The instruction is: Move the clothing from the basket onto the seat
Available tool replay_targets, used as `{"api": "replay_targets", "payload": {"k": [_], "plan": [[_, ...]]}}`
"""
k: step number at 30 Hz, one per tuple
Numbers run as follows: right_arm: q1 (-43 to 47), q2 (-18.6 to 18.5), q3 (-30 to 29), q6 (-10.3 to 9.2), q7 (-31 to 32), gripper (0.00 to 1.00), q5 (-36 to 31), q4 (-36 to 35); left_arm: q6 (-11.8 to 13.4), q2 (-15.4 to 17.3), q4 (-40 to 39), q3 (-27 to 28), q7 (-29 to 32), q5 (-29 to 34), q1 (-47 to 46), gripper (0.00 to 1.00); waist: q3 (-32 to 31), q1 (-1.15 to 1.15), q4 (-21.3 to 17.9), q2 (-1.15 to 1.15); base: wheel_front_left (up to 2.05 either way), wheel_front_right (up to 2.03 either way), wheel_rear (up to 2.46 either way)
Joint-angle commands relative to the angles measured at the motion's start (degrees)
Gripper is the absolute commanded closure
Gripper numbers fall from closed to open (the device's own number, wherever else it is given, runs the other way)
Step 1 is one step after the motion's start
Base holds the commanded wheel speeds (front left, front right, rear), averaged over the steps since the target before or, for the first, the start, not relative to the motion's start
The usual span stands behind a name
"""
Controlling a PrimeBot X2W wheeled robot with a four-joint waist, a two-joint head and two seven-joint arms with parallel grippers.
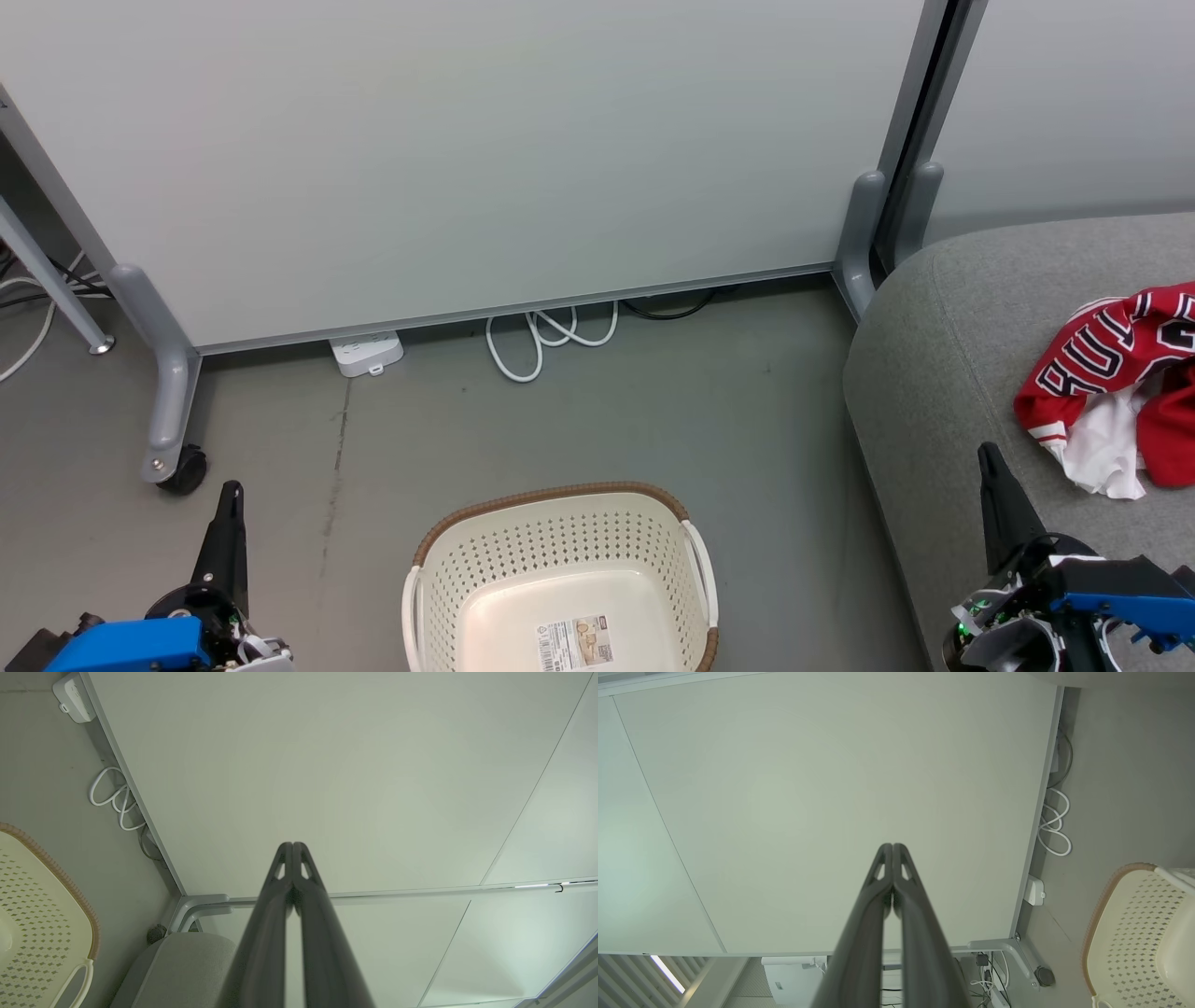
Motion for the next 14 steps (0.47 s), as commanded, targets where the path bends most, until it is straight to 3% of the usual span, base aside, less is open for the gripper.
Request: {"api": "replay_targets", "payload": {"k": [1, 14], "plan": [[-0.64, -0.24, -0.07, 0.0, 0.12, 1.0, 0.2, 0.03, -0.33, 0.13, -0.23, 0.01, 0.27, -0.19, -0.68, 1.0, 0.0, 0.0, 0.0, 0.0, 0.0, 0.0, 0.0], [-0.64, -0.24, -0.07, 0.0, 0.12, 1.0, 0.2, 0.03, -0.33, 0.13, -0.24, 0.01, 0.26, -0.19, -0.68, 1.0, 0.0, 0.0, 0.0, 0.0, 0.0, 0.0, 0.0]]}}
